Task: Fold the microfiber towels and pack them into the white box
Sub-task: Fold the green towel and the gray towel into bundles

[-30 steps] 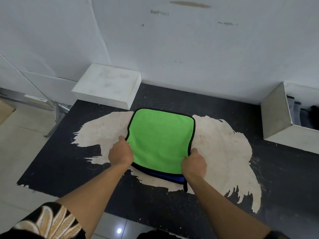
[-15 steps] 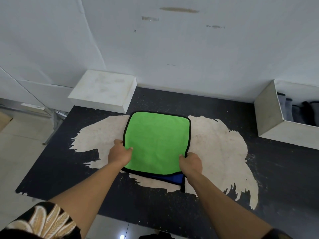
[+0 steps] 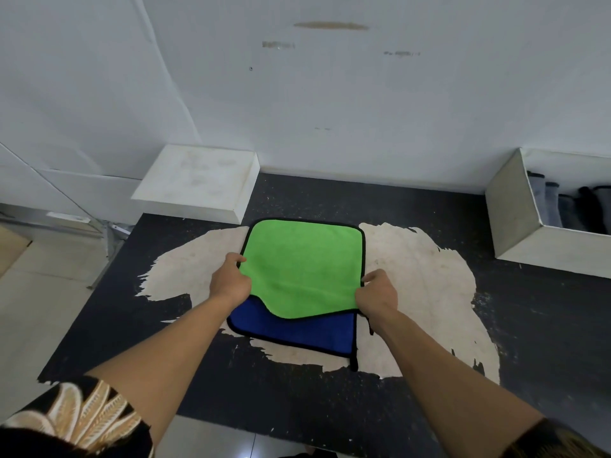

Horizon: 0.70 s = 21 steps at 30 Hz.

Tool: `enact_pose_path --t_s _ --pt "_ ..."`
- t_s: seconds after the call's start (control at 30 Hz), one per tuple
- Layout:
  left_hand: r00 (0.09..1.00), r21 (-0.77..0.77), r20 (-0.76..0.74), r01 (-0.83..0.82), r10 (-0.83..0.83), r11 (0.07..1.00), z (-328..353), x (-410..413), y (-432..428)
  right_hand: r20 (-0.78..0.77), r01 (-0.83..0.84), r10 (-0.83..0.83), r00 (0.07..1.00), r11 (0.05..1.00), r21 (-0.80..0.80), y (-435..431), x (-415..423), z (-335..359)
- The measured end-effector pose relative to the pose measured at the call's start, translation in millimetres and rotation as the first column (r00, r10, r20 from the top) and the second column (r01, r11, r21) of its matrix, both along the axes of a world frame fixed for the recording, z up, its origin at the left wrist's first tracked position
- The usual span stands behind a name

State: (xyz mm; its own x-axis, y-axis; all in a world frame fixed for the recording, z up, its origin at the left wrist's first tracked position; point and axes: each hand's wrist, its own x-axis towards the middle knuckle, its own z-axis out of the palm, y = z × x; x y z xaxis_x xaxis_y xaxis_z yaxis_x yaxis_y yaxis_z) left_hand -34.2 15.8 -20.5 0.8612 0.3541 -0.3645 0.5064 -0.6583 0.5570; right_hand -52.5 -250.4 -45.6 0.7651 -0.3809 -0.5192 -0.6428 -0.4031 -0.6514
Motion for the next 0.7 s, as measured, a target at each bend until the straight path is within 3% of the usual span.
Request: enact_pose_path --t_s 0.1,0.27,0.43,0.57,0.7 --pt "1.000 0.065 -0.028 -0.012 0.013 0.998 9 13 3 -0.045 0.037 -0.032 0.999 0.992 0.120 -6 12 0" --pt "0.977 0.121 -0.049 -0.199 0.207 0.972 22 31 1 -0.059 0.150 -0.139 0.989 0.942 0.300 -12 27 14" --pt "0.975 -0.032 0.013 -0.220 0.220 0.975 46 68 -19 0.051 0.193 -0.230 0.972 0.901 0.390 -24 50 52" --pt "0.988 -0.293 -0.001 -0.149 0.155 0.945 70 103 -38 0.134 0.177 -0.252 0.958 0.894 0.412 -43 69 93" --pt "0.977 -0.212 0.068 -0.181 0.200 0.960 87 111 -49 0.156 0.212 -0.300 0.941 0.884 0.417 -59 79 107"
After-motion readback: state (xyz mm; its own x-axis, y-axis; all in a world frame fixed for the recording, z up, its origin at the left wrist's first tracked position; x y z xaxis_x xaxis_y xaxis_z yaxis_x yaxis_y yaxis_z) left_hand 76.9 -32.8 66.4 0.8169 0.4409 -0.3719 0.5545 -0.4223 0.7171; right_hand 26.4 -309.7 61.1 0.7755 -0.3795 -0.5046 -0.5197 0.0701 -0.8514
